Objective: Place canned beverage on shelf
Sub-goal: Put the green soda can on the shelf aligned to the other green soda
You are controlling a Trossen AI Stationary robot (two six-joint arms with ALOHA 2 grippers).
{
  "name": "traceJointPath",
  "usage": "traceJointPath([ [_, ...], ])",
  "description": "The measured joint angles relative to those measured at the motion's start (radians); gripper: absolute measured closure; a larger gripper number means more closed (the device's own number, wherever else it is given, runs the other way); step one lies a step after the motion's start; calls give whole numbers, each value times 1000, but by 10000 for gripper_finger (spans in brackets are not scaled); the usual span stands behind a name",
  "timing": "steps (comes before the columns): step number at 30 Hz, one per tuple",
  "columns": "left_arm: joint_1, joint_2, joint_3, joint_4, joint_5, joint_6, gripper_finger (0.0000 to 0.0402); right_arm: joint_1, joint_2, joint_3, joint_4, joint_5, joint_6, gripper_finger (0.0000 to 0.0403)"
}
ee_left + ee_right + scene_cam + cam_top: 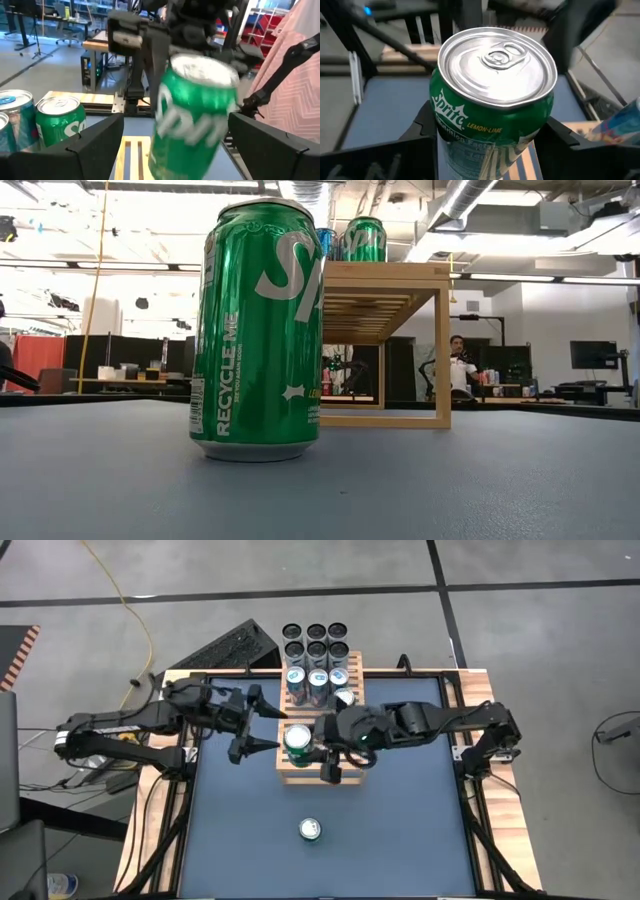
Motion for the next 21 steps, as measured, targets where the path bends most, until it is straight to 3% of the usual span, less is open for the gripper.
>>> traceJointPath([
  [11,11,4,0,31,87,7,55,7,48,-1,-13,1,-4,219],
  [21,10,34,0,8,105,14,55,-2,47,0,10,-2,-14,219],
])
